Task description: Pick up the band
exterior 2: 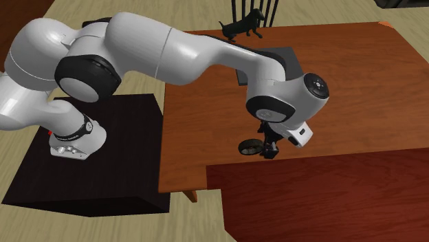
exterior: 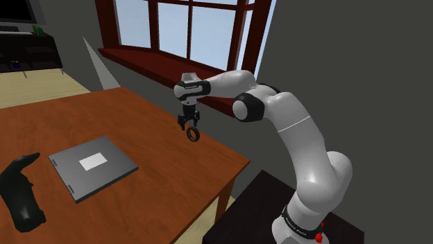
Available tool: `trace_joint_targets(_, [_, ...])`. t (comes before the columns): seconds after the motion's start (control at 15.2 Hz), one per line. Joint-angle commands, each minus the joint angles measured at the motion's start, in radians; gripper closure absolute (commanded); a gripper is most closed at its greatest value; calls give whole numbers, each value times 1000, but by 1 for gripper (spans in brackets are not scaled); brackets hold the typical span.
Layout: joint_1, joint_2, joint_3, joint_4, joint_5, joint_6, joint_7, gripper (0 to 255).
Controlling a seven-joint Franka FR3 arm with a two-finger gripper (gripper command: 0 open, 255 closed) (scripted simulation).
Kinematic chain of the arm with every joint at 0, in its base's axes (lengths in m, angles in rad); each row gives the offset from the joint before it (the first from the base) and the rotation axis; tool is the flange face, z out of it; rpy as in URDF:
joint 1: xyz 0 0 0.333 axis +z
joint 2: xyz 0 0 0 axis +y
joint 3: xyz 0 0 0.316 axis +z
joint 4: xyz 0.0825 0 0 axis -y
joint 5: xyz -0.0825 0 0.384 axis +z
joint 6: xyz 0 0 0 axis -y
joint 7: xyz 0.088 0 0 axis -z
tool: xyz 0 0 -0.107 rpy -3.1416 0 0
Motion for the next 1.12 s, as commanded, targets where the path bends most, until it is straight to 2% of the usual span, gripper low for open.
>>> trace_joint_targets(0.0, [-1, 14, 0, -3, 1, 17, -2, 0])
trace_joint_targets(0.26, [-2, 31, 1, -8, 2, 39, -3, 0])
trace_joint_targets(0.33, [-2, 30, 1, -10, 2, 40, -4, 255])
trace_joint_targets(1.06, [-2, 18, 1, -4, 1, 22, -3, 255])
